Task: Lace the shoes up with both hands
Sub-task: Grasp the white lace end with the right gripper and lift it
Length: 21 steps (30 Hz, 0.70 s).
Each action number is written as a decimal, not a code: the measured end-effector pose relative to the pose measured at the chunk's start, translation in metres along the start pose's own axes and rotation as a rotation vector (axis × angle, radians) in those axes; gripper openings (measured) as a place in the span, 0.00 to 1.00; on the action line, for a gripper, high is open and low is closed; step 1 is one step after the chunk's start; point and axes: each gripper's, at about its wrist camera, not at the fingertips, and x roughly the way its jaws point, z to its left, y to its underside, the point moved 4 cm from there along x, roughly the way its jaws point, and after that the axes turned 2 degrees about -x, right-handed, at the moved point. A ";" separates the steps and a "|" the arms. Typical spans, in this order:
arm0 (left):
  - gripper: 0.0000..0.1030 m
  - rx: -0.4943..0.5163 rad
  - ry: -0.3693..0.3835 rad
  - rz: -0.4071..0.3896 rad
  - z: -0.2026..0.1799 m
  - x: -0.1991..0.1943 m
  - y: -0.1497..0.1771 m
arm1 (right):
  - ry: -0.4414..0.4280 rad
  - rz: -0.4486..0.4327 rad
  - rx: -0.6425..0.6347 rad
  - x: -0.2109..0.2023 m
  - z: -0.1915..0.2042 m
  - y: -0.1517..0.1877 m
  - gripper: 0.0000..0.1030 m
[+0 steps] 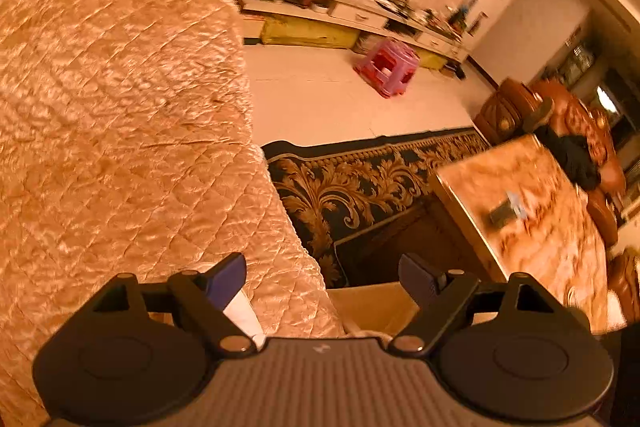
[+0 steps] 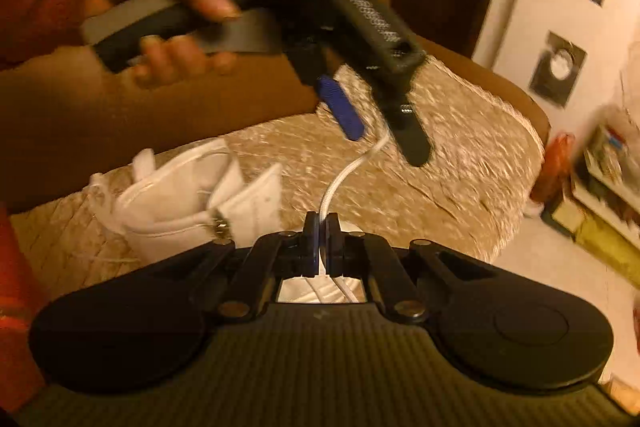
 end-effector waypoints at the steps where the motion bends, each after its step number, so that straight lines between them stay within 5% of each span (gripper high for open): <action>1: 0.70 -0.014 0.000 -0.003 0.003 0.000 0.000 | -0.008 -0.008 -0.015 -0.001 0.003 -0.001 0.05; 5: 0.30 -0.060 0.026 -0.015 0.012 -0.002 0.001 | -0.003 0.009 0.006 0.004 0.006 -0.003 0.05; 10: 0.06 -0.064 0.070 -0.036 0.013 -0.006 0.004 | -0.010 0.013 0.077 0.005 -0.002 0.003 0.05; 21: 0.03 -0.070 0.120 -0.088 0.003 -0.011 0.006 | -0.041 -0.012 0.177 -0.010 -0.005 0.010 0.06</action>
